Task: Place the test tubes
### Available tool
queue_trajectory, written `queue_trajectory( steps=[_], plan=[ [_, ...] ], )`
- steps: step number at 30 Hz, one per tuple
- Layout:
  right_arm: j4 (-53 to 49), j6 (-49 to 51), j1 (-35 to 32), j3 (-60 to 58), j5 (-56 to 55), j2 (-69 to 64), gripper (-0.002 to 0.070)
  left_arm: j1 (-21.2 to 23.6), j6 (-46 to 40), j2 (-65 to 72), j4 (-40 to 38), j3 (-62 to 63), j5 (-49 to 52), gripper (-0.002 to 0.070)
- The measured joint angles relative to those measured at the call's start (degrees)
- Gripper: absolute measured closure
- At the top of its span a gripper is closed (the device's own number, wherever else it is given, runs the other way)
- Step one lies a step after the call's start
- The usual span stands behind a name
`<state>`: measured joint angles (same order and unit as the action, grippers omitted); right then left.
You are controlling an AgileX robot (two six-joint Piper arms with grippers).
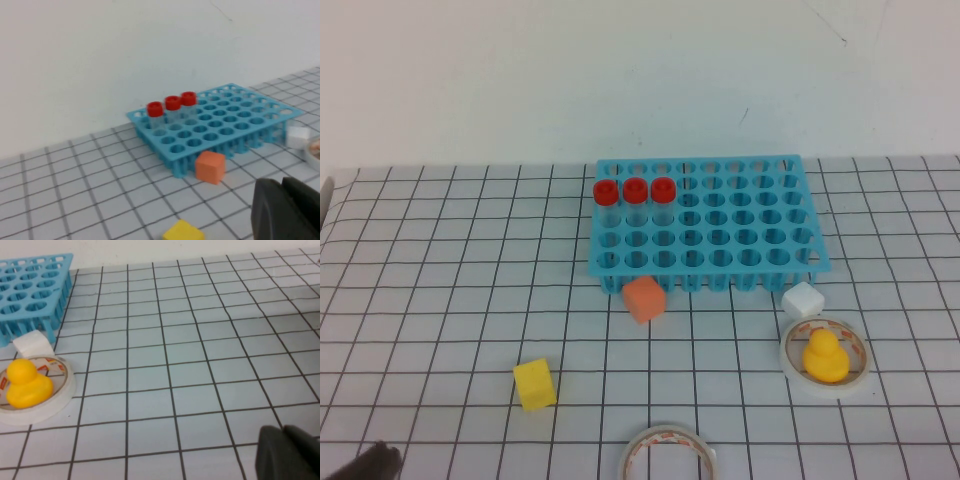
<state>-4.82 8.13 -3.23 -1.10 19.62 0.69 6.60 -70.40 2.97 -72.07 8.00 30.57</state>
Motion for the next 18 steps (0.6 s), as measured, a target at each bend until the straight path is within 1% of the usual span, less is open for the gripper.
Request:
queue_trajectory(
  steps=[2, 3, 4, 5, 7, 9, 11, 12, 14, 16, 18],
  plan=[
    [0.0, 0.0, 0.0, 0.0, 0.0, 0.0, 0.0678, 0.0, 0.2, 0.0, 0.5, 0.0, -2.2, 0.0676],
    [0.0, 0.0, 0.0, 0.0, 0.0, 0.0, 0.0678, 0.0, 1.5, -0.2, 1.7, 0.0, -3.6, 0.0677],
    [0.0, 0.0, 0.0, 0.0, 0.0, 0.0, 0.0678, 0.0, 4.9, -0.6, 4.2, 0.0, -4.8, 0.0677],
    [0.0, 0.0, 0.0, 0.0, 0.0, 0.0, 0.0678, 0.0, 10.5, -1.2, 8.3, 0.0, -6.2, 0.0677],
    [0.0, 0.0, 0.0, 0.0, 0.0, 0.0, 0.0678, 0.0, 26.0, -2.5, 20.0, 0.0, -8.0, 0.0676],
    [0.0, 0.0, 0.0, 0.0, 0.0, 0.0, 0.0678, 0.0, 46.0, -3.3, 35.8, 0.0, -8.2, 0.0676],
    [0.0, 0.0, 0.0, 0.0, 0.1, 0.0, 0.0678, 0.0, 60.3, -3.5, 48.1, -0.2, -8.2, 0.0676],
    [0.0, 0.0, 0.0, 0.0, 0.1, 0.0, 0.0678, 0.0, 65.3, -3.5, 53.3, -0.4, -8.4, 0.0676],
    [0.0, 0.0, 0.0, 0.0, 0.1, 0.0, 0.0678, 0.0, 70.4, -3.6, 60.5, -0.6, -9.5, 0.0676],
    [0.0, 0.0, 0.0, 0.0, 0.1, 0.0, 0.0678, -0.1, 71.8, -3.7, 64.9, -1.6, -13.3, 0.0676],
    [0.0, 0.0, 0.0, 0.0, 0.1, 0.0, 0.0678, -0.1, 72.0, -3.7, 68.2, -3.7, -19.5, 0.0676]
  ],
)
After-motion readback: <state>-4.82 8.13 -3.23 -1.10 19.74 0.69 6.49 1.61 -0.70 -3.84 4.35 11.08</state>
